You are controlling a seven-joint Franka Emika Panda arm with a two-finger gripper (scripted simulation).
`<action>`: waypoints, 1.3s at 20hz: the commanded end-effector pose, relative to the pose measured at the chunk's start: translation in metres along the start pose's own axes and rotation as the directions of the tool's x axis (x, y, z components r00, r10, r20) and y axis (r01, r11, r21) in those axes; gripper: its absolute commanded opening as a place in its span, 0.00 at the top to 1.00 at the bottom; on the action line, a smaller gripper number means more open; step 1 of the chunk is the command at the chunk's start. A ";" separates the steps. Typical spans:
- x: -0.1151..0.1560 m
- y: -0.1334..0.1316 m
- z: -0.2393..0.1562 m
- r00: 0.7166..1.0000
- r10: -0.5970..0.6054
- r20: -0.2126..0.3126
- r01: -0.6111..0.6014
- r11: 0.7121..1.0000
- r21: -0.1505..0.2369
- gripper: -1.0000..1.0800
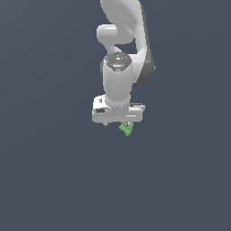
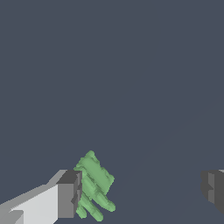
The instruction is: Pick up the object and move it to a goal position.
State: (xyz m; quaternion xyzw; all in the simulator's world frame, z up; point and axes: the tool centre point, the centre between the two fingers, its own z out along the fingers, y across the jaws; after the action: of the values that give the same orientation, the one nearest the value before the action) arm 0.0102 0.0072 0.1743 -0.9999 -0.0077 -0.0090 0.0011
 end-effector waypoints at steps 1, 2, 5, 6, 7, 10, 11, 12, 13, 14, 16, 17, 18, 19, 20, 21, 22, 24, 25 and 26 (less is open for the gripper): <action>0.000 0.000 0.000 1.000 0.000 0.000 0.000 1.000 0.000 0.04; 0.000 0.000 0.000 1.000 -0.001 0.000 0.001 1.000 0.000 0.04; -0.001 0.002 0.002 1.000 -0.009 0.004 0.009 1.000 0.000 0.04; -0.002 0.003 0.003 1.000 -0.014 0.007 0.014 1.000 -0.001 0.04; -0.002 0.004 0.004 1.000 -0.019 0.010 0.019 1.000 -0.001 0.04; -0.004 0.007 0.008 0.999 -0.034 0.017 0.034 0.999 -0.001 0.04; -0.005 0.007 0.008 0.999 -0.037 0.019 0.037 0.999 -0.001 0.04; -0.005 0.008 0.009 0.999 -0.039 0.019 0.039 0.999 -0.001 0.04; -0.005 0.008 0.009 0.999 -0.039 0.019 0.039 0.999 -0.001 0.04; -0.005 0.007 0.009 0.999 -0.039 0.019 0.039 0.999 -0.001 0.04; -0.005 0.007 0.008 0.999 -0.036 0.018 0.036 0.999 -0.001 0.04; -0.005 0.007 0.008 0.999 -0.037 0.018 0.037 0.999 -0.001 0.04; -0.005 0.007 0.009 0.999 -0.040 0.019 0.040 0.999 -0.001 0.04; -0.006 0.007 0.009 0.999 -0.045 0.019 0.045 0.999 -0.001 0.04; -0.006 0.006 0.010 0.999 -0.051 0.019 0.051 0.999 -0.001 0.04; -0.007 0.005 0.011 0.998 -0.060 0.019 0.060 0.998 -0.001 0.04; -0.008 0.004 0.012 0.997 -0.070 0.019 0.070 0.998 -0.001 0.04; -0.011 0.001 0.014 0.995 -0.096 0.019 0.096 0.995 -0.001 0.04; -0.013 -0.001 0.016 0.994 -0.112 0.019 0.112 0.994 -0.001 0.04; -0.014 -0.003 0.018 0.991 -0.129 0.019 0.129 0.992 -0.001 0.04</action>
State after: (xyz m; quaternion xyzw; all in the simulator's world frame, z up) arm -0.0015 0.0071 0.1589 -0.9982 -0.0606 0.0004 -0.0005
